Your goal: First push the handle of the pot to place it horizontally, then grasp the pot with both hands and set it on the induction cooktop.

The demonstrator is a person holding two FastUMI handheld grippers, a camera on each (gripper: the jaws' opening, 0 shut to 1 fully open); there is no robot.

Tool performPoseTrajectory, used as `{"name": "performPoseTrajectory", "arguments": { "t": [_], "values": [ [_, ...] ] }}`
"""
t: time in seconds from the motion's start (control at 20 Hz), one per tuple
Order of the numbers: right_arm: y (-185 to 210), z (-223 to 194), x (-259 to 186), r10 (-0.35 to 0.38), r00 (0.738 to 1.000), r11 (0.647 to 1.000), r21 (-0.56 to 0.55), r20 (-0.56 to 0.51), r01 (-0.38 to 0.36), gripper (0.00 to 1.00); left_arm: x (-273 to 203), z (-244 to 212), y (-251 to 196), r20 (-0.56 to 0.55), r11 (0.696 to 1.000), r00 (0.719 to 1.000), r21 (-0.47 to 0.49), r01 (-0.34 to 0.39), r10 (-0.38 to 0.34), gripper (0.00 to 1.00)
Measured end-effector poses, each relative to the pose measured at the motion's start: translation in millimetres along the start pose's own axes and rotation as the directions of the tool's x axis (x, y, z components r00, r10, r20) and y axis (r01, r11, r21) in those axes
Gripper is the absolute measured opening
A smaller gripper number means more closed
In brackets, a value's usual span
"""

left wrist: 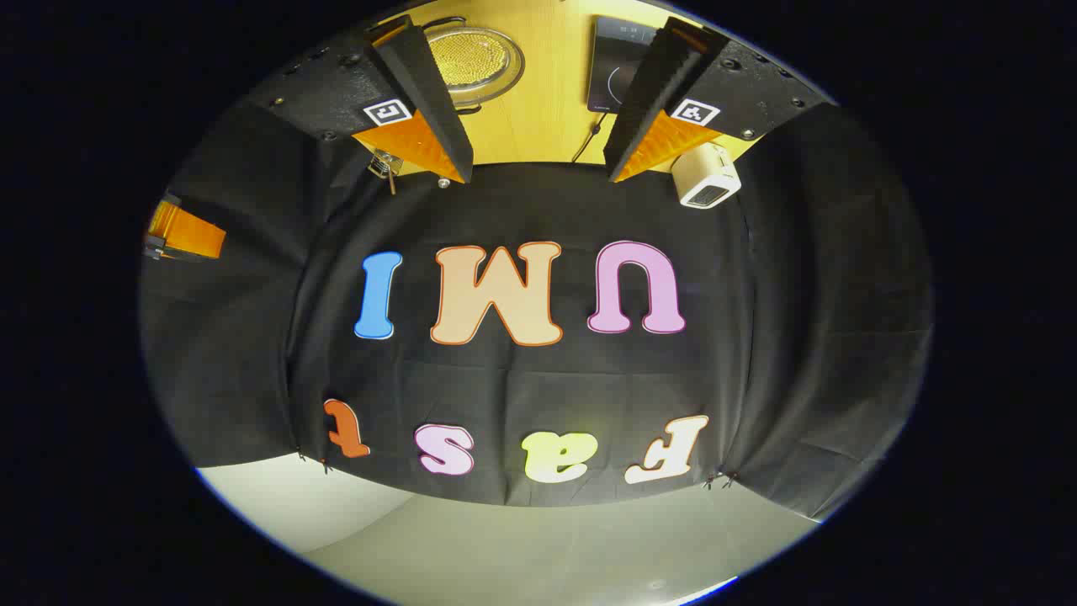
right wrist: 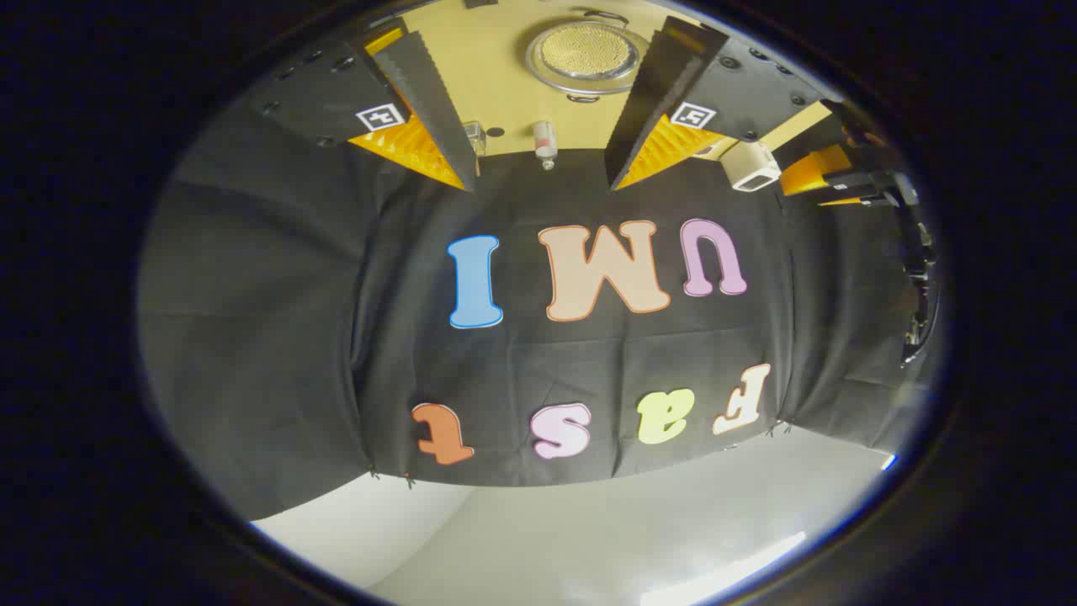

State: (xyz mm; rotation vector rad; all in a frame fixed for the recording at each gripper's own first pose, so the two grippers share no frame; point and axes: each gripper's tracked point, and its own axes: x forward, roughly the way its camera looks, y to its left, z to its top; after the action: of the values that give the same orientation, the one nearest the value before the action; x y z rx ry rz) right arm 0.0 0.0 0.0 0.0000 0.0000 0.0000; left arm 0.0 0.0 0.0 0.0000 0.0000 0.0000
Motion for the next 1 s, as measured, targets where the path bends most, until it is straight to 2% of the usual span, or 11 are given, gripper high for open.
{"name": "performPoseTrajectory", "arguments": {
  "t": [0.1, 0.25, 0.5, 0.6, 0.65, 0.7, 0.75, 0.85, 0.9, 1.0],
  "values": [
    [7, -1, -4, -0.003, 1.000, 1.000, 0.002, -0.002, 0.003, 0.97, -3, -1, 6, 0.000, 1.000, 1.000, 0.020, 0.002, -0.002, 0.96],
    [16, -6, -6, -0.013, 1.000, 1.000, 0.016, -0.012, 0.013, 0.97, -7, -3, 13, 0.000, 0.999, 1.000, 0.035, 0.010, -0.010, 0.92],
    [32, -26, -4, -0.025, 0.999, 1.000, 0.013, -0.044, 0.025, 0.97, -14, -23, 28, -0.040, 1.000, 0.999, 0.007, 0.020, -0.020, 0.93],
    [42, -31, -3, -0.023, 0.998, 1.000, 0.014, -0.051, 0.024, 0.97, -15, -29, 36, -0.050, 1.000, 0.999, -0.007, 0.020, -0.020, 0.96],
    [47, -33, -1, -0.018, 0.998, 1.000, 0.017, -0.055, 0.019, 0.97, -16, -32, 42, -0.057, 1.000, 0.998, -0.015, 0.015, -0.016, 0.93],
    [53, -36, -1, -0.008, 0.998, 1.000, 0.019, -0.056, 0.009, 0.97, -17, -34, 48, -0.062, 1.000, 0.998, -0.019, 0.007, -0.008, 0.99],
    [58, -38, 0, 0.001, 0.998, 1.000, 0.017, -0.059, 0.000, 0.97, -19, -35, 55, -0.061, 1.000, 0.998, -0.019, -0.006, 0.004, 0.93],
    [65, -42, 1, 0.009, 0.998, 1.000, 0.003, -0.061, -0.009, 0.97, -23, -33, 68, -0.048, 0.999, 0.998, -0.009, -0.035, 0.034, 0.96],
    [67, -45, 3, 0.013, 0.998, 1.000, -0.005, -0.064, -0.013, 0.97, -23, -33, 73, -0.044, 0.999, 0.998, -0.009, -0.047, 0.046, 0.92],
    [76, -52, 4, 0.030, 0.997, 0.999, -0.011, -0.077, -0.031, 0.97, -25, -37, 80, -0.043, 0.998, 0.997, -0.020, -0.059, 0.058, 0.96]
  ]
}}
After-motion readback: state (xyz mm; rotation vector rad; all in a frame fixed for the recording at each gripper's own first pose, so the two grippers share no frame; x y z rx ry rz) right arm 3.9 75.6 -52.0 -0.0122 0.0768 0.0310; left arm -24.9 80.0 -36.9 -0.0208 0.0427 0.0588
